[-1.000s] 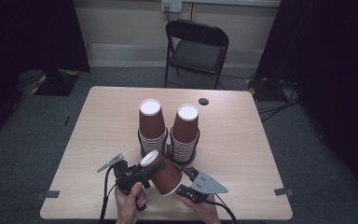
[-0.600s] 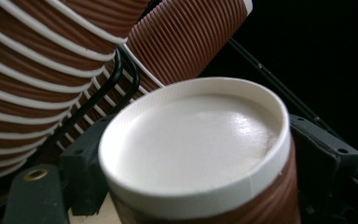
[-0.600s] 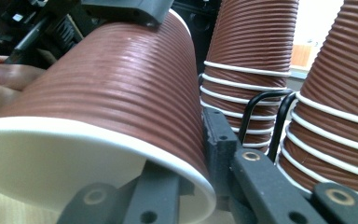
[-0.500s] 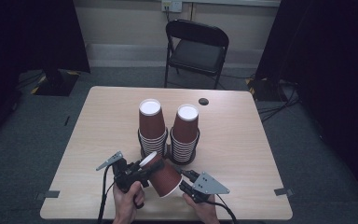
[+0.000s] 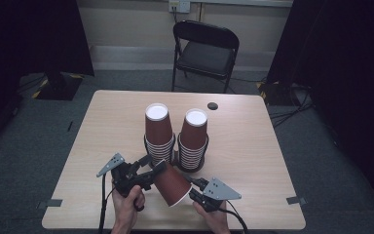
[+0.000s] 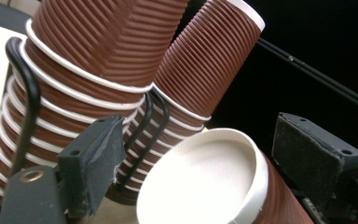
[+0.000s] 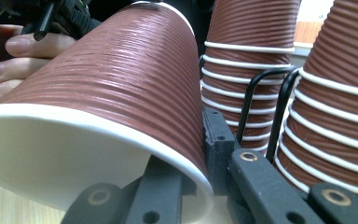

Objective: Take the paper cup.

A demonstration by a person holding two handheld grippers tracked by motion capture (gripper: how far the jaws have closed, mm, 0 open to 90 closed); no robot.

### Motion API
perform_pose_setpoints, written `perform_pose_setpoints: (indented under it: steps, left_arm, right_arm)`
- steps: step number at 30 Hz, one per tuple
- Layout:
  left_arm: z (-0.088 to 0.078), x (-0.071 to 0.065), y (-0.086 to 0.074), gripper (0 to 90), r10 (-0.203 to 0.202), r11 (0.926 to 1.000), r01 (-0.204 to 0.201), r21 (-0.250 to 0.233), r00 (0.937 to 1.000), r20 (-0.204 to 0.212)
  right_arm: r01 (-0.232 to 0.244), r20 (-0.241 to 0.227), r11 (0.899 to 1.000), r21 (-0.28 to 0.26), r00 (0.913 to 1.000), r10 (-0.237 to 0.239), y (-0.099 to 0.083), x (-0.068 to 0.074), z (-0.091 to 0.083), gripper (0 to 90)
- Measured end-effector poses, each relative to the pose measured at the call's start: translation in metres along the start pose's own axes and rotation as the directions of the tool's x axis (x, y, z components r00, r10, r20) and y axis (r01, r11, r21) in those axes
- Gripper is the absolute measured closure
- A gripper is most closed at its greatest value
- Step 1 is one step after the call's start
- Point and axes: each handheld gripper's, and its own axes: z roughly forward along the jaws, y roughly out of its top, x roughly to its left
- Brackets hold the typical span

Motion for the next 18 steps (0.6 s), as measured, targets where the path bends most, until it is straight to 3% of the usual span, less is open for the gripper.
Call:
perform_pose_setpoints:
  steps: [4,6,10,16,18]
  left_arm:
    - [-0.003,0.001,-0.001,17.3,0.076,0.9971,-0.076,-0.007,0.9970,0.014]
    - [-0.005,0.002,-0.002,15.7,0.119,0.9929,-0.119,-0.003,0.9928,-0.017]
    - [-0.008,0.004,-0.005,16.3,0.145,0.9892,-0.146,-0.011,0.9889,-0.029]
    - [-0.011,0.007,-0.009,18.9,0.233,0.9725,-0.233,0.004,0.9707,-0.059]
    - [-0.011,0.007,-0.010,18.8,0.268,0.9633,-0.268,0.007,0.9599,-0.083]
  right_arm:
    - [-0.018,0.009,0.999,0.031,0.9998,0.018,-0.001,-0.003,0.000,85.4]
    - [-0.029,0.010,0.998,0.047,0.9995,0.029,-0.002,-0.004,0.000,85.4]
    - [-0.063,0.025,0.995,0.073,0.9978,0.061,-0.002,-0.006,-0.002,85.5]
    - [-0.093,0.040,0.988,0.125,0.9953,0.088,-0.004,-0.008,-0.006,85.6]
    - [-0.090,0.042,0.986,0.140,0.9955,0.085,-0.004,-0.009,-0.007,85.6]
